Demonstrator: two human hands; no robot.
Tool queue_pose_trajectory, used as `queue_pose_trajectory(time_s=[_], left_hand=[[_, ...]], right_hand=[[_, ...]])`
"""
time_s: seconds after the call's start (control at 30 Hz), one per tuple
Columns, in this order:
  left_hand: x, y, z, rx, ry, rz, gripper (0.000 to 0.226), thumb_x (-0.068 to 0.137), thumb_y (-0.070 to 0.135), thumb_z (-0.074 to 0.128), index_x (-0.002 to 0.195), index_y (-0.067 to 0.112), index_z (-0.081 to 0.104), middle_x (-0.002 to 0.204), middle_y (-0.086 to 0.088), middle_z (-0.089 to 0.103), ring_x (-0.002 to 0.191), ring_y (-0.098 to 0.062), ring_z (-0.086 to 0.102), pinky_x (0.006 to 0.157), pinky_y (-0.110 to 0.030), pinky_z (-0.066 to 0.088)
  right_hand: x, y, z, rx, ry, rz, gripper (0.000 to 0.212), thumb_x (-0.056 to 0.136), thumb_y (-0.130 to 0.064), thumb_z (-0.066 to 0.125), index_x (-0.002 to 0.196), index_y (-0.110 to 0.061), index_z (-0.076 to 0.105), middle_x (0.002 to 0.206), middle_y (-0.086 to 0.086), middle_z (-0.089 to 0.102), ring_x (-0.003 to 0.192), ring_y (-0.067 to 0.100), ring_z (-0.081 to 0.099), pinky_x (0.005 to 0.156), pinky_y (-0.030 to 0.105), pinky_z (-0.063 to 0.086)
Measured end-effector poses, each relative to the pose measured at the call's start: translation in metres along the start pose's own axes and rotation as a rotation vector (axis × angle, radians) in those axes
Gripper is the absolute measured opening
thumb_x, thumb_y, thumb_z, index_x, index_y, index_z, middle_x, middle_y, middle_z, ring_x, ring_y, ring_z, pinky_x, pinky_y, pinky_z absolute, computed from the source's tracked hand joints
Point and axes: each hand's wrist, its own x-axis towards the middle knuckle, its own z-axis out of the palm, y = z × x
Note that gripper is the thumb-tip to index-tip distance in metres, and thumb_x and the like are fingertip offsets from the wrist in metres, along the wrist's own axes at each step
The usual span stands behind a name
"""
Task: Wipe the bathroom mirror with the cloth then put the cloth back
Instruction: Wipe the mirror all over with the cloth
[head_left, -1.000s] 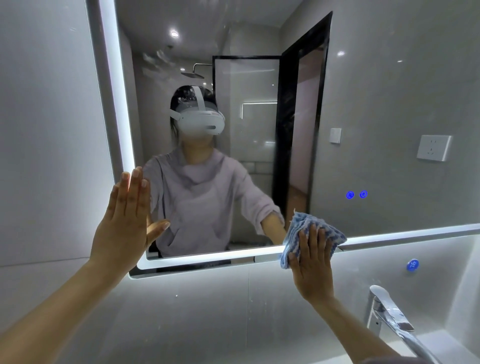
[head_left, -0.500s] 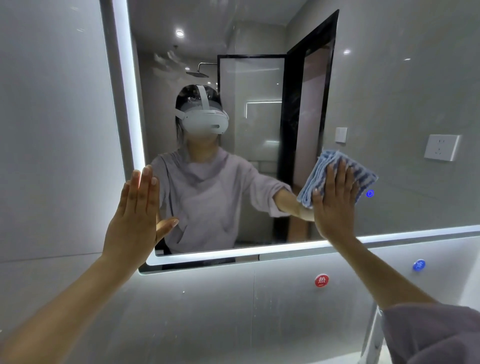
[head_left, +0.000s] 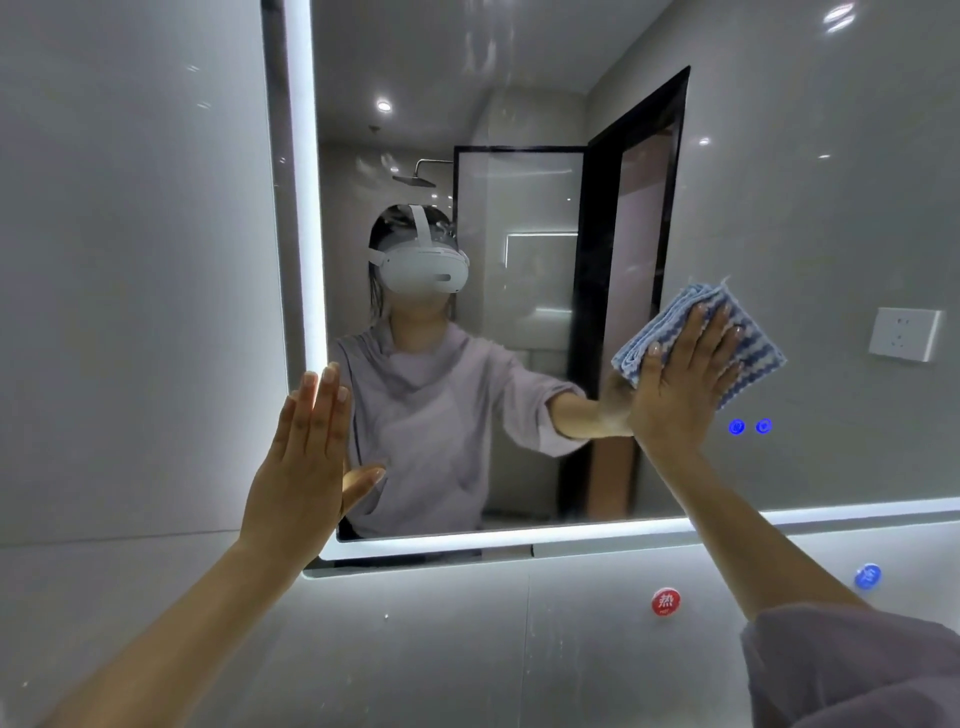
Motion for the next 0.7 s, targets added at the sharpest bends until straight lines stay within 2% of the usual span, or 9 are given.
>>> queue_pose_trajectory(time_s=[0.1, 0.23, 0.43, 0.6, 0.7], left_hand=[[0.000, 0.001, -0.002, 0.003, -0.027, -0.013, 0.089, 0.088, 0.062, 0.015, 0.145, -0.006, 0.022, 0.155, -0.023, 0.015, 0.143, -0.041, 0.014, 0.118, -0.040, 0.006], [0.000, 0.001, -0.002, 0.005, -0.040, -0.009, 0.090, 0.087, 0.063, 0.017, 0.145, -0.005, 0.021, 0.155, -0.022, 0.015, 0.143, -0.040, 0.015, 0.117, -0.041, 0.008], [0.000, 0.001, -0.003, -0.026, -0.069, -0.030, 0.097, 0.082, 0.070, 0.019, 0.145, -0.004, 0.022, 0.156, -0.020, 0.016, 0.144, -0.038, 0.014, 0.117, -0.040, 0.009], [-0.001, 0.001, -0.006, -0.038, -0.071, -0.036, 0.097, 0.081, 0.071, 0.018, 0.144, -0.002, 0.025, 0.154, -0.019, 0.020, 0.142, -0.038, 0.019, 0.117, -0.039, 0.009], [-0.001, 0.001, -0.005, -0.055, -0.051, -0.033, 0.097, 0.082, 0.074, 0.025, 0.144, -0.001, 0.024, 0.153, -0.020, 0.023, 0.141, -0.038, 0.023, 0.117, -0.044, 0.021]], right_hand=[[-0.004, -0.018, 0.000, 0.011, 0.021, -0.026, 0.069, 0.098, -0.052, 0.006, 0.154, -0.012, 0.010, 0.161, 0.014, 0.009, 0.148, 0.034, 0.005, 0.118, 0.041, -0.009], [-0.010, -0.054, 0.001, 0.019, 0.028, -0.178, 0.072, 0.098, -0.056, 0.002, 0.154, -0.012, 0.008, 0.161, 0.016, 0.006, 0.148, 0.035, 0.002, 0.117, 0.038, -0.017], [-0.018, -0.107, 0.003, -0.032, 0.013, -0.377, 0.070, 0.099, -0.054, 0.017, 0.154, -0.014, -0.002, 0.162, 0.014, -0.003, 0.149, 0.033, -0.005, 0.118, 0.045, -0.012], [-0.024, -0.148, 0.004, -0.042, -0.005, -0.475, 0.072, 0.099, -0.054, 0.025, 0.154, -0.013, 0.003, 0.161, 0.015, -0.002, 0.148, 0.030, -0.010, 0.117, 0.045, -0.017], [-0.029, -0.173, 0.004, -0.014, -0.032, -0.540, 0.072, 0.098, -0.055, 0.022, 0.154, -0.013, 0.007, 0.162, 0.015, 0.000, 0.146, 0.027, -0.013, 0.116, 0.045, -0.018]])
